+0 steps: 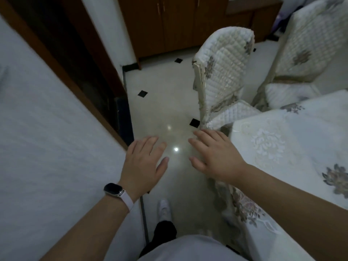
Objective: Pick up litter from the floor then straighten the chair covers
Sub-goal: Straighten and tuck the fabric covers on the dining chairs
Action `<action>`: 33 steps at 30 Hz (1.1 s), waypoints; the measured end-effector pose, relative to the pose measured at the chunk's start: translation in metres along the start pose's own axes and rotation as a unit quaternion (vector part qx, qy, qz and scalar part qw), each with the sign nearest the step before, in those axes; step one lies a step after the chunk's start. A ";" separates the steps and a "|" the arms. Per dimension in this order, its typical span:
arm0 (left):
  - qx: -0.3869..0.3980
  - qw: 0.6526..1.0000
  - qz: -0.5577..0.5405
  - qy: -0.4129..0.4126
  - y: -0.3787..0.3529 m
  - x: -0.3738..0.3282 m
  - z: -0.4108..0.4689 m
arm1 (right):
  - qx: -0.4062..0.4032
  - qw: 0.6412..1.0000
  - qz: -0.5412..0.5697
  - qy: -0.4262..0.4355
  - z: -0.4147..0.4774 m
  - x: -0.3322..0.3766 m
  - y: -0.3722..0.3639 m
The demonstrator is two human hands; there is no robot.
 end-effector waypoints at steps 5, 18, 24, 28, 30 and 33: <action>-0.012 0.997 -0.041 -0.068 -0.025 0.039 0.094 | 0.011 0.997 -0.037 -0.069 0.061 -0.025 0.005; -0.004 0.982 -0.081 -0.170 -0.068 0.091 0.282 | -0.054 0.979 -0.063 -0.188 0.172 -0.108 0.009; 0.021 0.987 -0.062 -0.146 -0.100 0.117 0.363 | -0.054 0.983 -0.037 -0.170 0.260 -0.181 -0.007; 0.026 0.992 -0.036 -0.122 -0.110 0.136 0.418 | -0.060 0.989 -0.011 -0.135 0.321 -0.230 -0.012; 0.014 0.994 -0.018 -0.108 -0.111 0.146 0.444 | -0.066 0.992 -0.015 -0.111 0.351 -0.254 -0.012; 0.007 0.996 -0.005 -0.085 -0.114 0.161 0.482 | -0.062 0.995 -0.010 -0.074 0.399 -0.287 -0.008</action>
Point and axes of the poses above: each hand's wrist, its own z-axis towards the middle knuckle, its own y-axis out of the back of the hand, x = y × z, the point moved 2 cm from there along z, towards the middle knuckle, and after that the axes turned 4 degrees about y, right-handed, at the moved point
